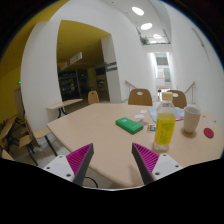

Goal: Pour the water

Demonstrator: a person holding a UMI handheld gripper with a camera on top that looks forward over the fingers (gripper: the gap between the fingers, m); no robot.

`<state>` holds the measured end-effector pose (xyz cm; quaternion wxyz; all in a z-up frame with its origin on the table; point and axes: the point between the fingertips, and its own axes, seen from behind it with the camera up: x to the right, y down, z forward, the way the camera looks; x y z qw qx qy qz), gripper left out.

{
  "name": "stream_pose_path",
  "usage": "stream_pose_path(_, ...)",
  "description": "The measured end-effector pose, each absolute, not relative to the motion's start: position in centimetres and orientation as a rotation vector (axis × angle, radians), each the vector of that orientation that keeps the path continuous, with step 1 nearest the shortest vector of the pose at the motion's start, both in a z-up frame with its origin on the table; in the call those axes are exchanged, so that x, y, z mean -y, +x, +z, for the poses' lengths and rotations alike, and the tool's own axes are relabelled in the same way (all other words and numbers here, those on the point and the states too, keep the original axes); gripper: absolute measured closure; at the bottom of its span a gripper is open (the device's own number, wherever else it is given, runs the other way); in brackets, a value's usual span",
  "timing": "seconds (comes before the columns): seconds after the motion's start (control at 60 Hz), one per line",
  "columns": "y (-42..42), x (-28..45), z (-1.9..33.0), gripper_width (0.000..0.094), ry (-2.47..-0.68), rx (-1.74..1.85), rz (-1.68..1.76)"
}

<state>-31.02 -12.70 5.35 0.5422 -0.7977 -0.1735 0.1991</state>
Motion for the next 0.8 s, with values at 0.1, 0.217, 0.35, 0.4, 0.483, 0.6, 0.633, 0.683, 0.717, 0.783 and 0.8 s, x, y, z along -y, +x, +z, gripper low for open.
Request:
stream_pose_path(0.1, -27.9, 11.9, 6.0, 0.0089, -1.881, 0.352, 0.410)
stream_pose_path(0.217, -22.7, 11.0, 7.3, 0.0091, -1.848, 0.283, 0.314)
stream_pose_path(0.35, -18.1, 8.1, 8.1, 0.0097, -1.802, 0.204, 0.208)
stream_pose_path(0.4, -17.7, 6.6, 8.1, 0.0100, -1.789, 0.205, 0.198)
stream_pose_path(0.483, -17.5, 3.2, 7.2, 0.0108, -1.800, 0.211, 0.184)
stream_pose_path(0.6, -18.3, -1.0, 6.1, 0.0113, -1.818, 0.208, 0.178)
stream_pose_path(0.633, -18.6, -1.8, 5.8, 0.0118, -1.833, 0.210, 0.181)
stream_pose_path(0.683, -19.3, -2.9, 5.8, 0.0165, -1.833, 0.221, 0.196)
stream_pose_path(0.717, -19.6, -3.2, 5.6, 0.0289, -1.839, 0.239, 0.196)
stream_pose_path(0.783, -19.4, -3.7, 5.4, 0.0492, -1.830, 0.237, 0.156)
stream_pose_path(0.8, -19.3, -3.7, 5.3, 0.0523, -1.829, 0.237, 0.149)
